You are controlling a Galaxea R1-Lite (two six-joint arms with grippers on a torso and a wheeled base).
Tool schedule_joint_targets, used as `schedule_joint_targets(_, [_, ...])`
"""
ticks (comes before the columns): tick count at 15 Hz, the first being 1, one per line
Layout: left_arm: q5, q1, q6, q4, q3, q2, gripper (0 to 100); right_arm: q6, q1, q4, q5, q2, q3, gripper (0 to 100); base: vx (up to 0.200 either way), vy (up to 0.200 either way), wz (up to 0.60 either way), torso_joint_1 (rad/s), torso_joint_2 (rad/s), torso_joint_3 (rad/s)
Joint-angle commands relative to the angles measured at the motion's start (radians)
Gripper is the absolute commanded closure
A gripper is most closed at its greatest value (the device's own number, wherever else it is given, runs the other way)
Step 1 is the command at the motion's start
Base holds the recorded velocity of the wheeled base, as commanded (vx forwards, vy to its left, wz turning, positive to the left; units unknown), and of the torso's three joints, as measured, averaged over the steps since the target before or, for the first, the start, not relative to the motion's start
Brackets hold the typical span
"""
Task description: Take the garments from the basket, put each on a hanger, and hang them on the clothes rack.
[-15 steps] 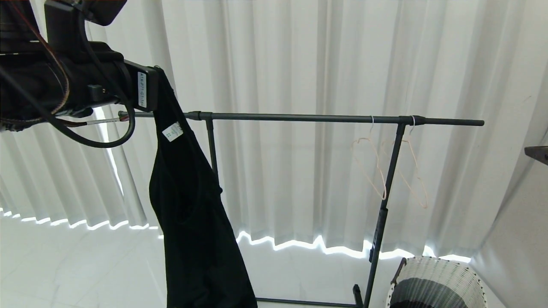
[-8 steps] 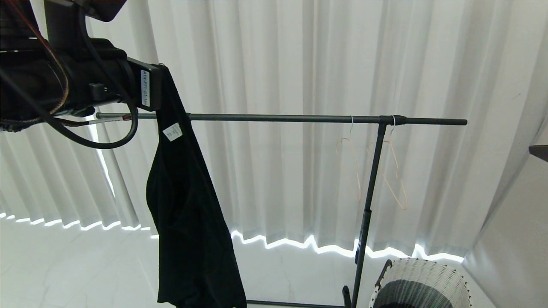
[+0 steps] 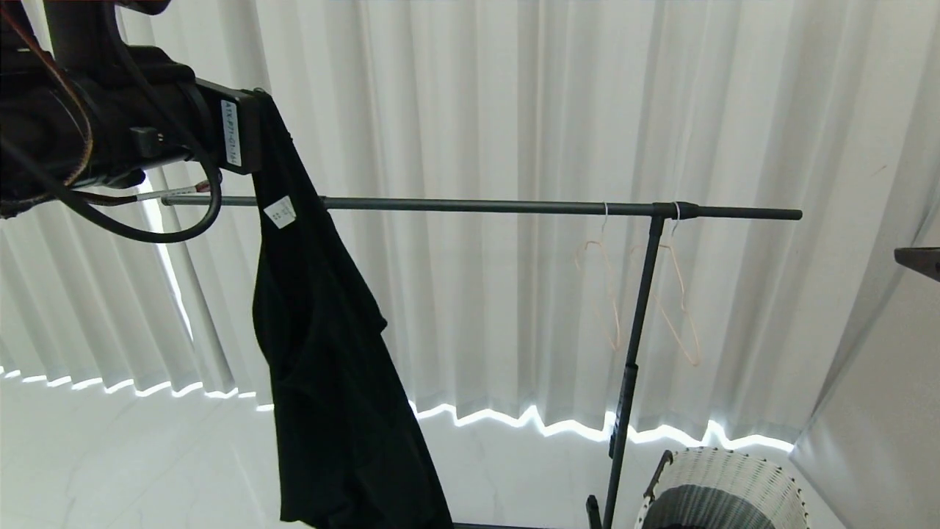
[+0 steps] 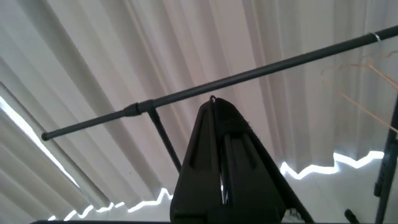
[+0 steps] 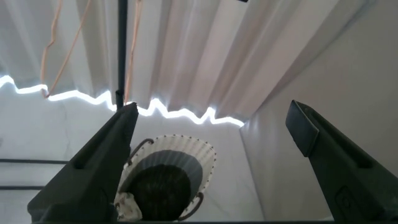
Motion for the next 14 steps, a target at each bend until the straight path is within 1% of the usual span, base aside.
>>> schedule_joint_targets(1, [0.000, 0.000, 0.000, 0.001, 0.001, 0.000, 100, 0.002, 0.001, 0.001, 0.020, 0.002, 0.002, 0, 0.200, 0.000, 0.00, 0.007, 0.00, 0.007])
schedule_joint_targets(3, [0.000, 0.003, 0.000, 0.001, -0.001, -0.001, 100, 0.004, 0.001, 0.002, 0.043, 0.004, 0.004, 0, 0.200, 0.000, 0.00, 0.012, 0.00, 0.002])
schedule_joint_targets(6, [0.000, 0.013, 0.000, 0.000, -0.001, -0.001, 100, 0.004, 0.001, -0.004, 0.046, 0.019, 0.032, 0, 0.200, 0.000, 0.00, 0.004, 0.00, 0.004])
schedule_joint_targets(10, [0.000, 0.014, -0.001, 0.000, -0.001, 0.002, 100, 0.002, 0.001, -0.140, 0.046, 0.054, 0.121, 0, 0.200, 0.000, 0.00, 0.000, 0.00, 0.000])
schedule_joint_targets(13, [0.000, 0.023, -0.001, 0.000, 0.002, 0.005, 100, 0.010, 0.001, -0.165, 0.049, 0.109, 0.125, 0, 0.200, 0.000, 0.00, 0.002, 0.00, 0.004])
schedule_joint_targets(14, [-0.001, 0.026, -0.001, 0.000, 0.005, 0.007, 100, 0.018, 0.001, -0.171, 0.051, 0.123, 0.125, 0, 0.000, 0.000, 0.00, 0.000, 0.00, 0.000])
